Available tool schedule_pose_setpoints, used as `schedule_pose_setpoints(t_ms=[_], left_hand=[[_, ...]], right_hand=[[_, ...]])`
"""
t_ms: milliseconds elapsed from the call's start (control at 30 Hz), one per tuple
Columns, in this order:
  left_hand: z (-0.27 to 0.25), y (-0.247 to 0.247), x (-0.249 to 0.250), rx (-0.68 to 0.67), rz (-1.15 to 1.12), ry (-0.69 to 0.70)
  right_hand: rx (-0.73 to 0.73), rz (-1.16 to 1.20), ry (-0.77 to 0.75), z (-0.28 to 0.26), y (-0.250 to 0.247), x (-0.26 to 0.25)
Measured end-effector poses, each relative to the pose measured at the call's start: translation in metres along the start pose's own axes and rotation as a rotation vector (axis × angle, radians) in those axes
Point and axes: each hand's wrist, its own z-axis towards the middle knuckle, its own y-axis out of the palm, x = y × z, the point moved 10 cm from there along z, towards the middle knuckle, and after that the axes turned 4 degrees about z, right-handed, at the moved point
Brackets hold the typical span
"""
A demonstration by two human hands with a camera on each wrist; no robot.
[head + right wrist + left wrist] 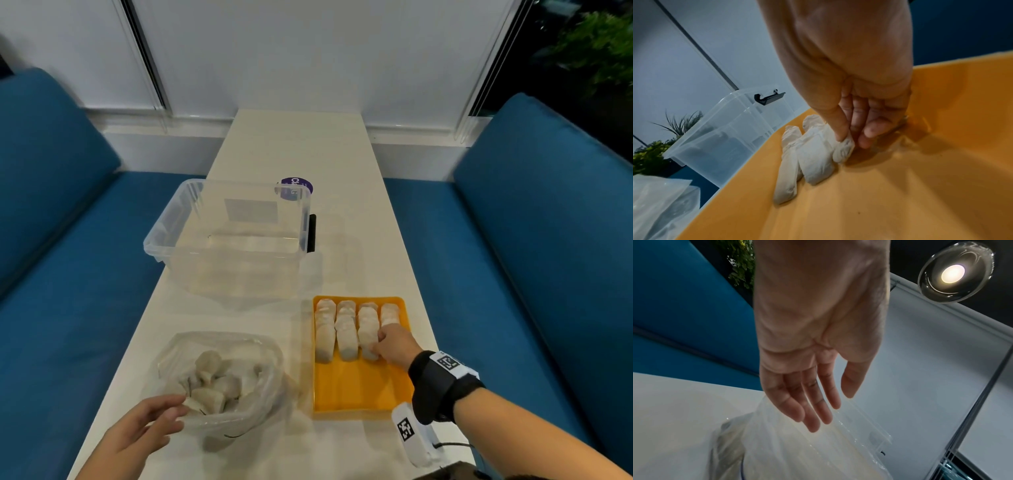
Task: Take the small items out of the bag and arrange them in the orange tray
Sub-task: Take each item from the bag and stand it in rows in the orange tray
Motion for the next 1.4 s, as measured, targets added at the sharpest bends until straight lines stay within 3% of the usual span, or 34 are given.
schedule_pose_setpoints(t_ms=[267, 500, 667, 800, 867, 1000, 1067, 1167, 1300, 1400], left_hand=[[0.005, 0.009, 0.007, -0.022, 0.001, 0.019], [0.006, 0.008, 0.028, -0.011, 0.142, 0.100], [0.026, 0.015, 0.043, 0.002, 0.489, 0.204], [0.054, 0.036, 0.045, -0.033, 0.780, 0.274], [0.067, 0.049, 0.039, -0.087, 0.894, 0.287], [0.078, 0.079, 0.021, -0.313, 1.058, 0.275], [0.076, 0.095, 0.018, -0.410, 1.123, 0.335], [0.076, 0.106, 0.013, -0.446, 1.111, 0.379], [0.078, 0.111, 0.015, -0.472, 1.000, 0.368], [0.073, 0.124, 0.014, -0.530, 1.050, 0.418]], right_hand=[[0.052, 0.015, 0.035, -0.001, -0.008, 0.007], [0.105, 0.009, -0.094, -0.022, -0.021, -0.017], [0.136, -0.104, -0.374, -0.060, -0.020, -0.071], [0.000, -0.308, -0.831, -0.116, 0.029, -0.137], [-0.070, -0.453, -1.060, -0.140, 0.064, -0.159], [-0.138, -0.715, -1.334, -0.154, 0.126, -0.173], [-0.110, -0.872, -1.359, -0.152, 0.144, -0.172], [-0.031, -1.089, -1.332, -0.146, 0.152, -0.169], [-0.012, -1.122, -1.329, -0.149, 0.151, -0.170], [-0.029, -1.141, -1.339, -0.150, 0.154, -0.168]])
